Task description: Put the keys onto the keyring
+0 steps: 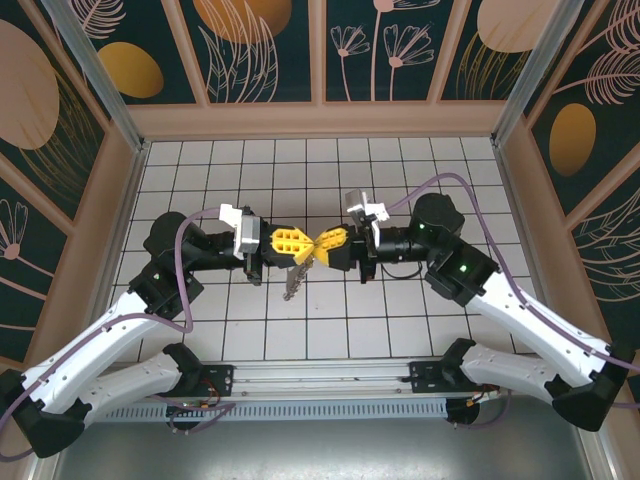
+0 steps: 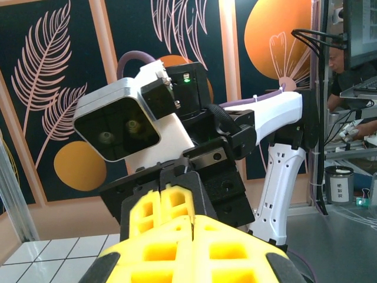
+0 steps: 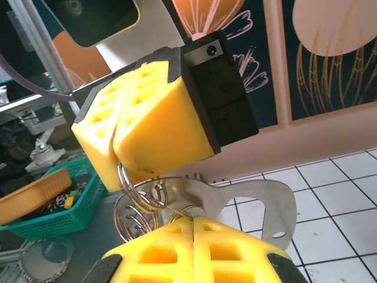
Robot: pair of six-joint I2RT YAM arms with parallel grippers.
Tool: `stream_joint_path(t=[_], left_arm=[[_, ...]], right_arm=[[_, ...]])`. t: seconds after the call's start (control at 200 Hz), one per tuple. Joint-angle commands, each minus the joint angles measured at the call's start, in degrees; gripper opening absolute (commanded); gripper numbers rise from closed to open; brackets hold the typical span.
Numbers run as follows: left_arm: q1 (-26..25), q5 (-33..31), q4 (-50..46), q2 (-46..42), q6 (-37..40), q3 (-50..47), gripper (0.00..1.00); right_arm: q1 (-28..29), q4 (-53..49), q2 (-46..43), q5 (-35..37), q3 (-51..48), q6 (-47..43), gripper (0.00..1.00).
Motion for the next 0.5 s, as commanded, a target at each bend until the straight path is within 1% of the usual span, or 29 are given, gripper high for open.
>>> stream_joint_path(t=[0.0, 0.095, 0.19, 0.26, 0.495], left_arm=[[-0.9, 1.7, 3.1, -0.9, 0.5, 0.9, 0.00], [-1.0, 1.9, 3.7, -0.7, 0.1, 0.9, 0.00], [-1.0, 1.6, 3.8, -0.9, 0.1, 0.7, 0.00], [-1.0, 1.8, 3.7, -0.9, 0.1, 0.7, 0.00], [-1.0, 2.4, 3.2, -0.9, 0.0, 0.7, 0.00]], right_arm=[[1.0, -5.0, -0.8, 7.6, 0.3, -3.7, 0.10], [1.6, -7.0, -1.7, 9.5, 0.2, -4.5, 0.23], [2.2, -8.1, -4.2, 11.9, -0.9, -5.0, 0.30], [2.4, -9.1, -6.3, 13.7, -1.6, -5.2, 0.33], [3.5, -9.8, -11.6, 17.7, -1.9, -7.7, 0.37]])
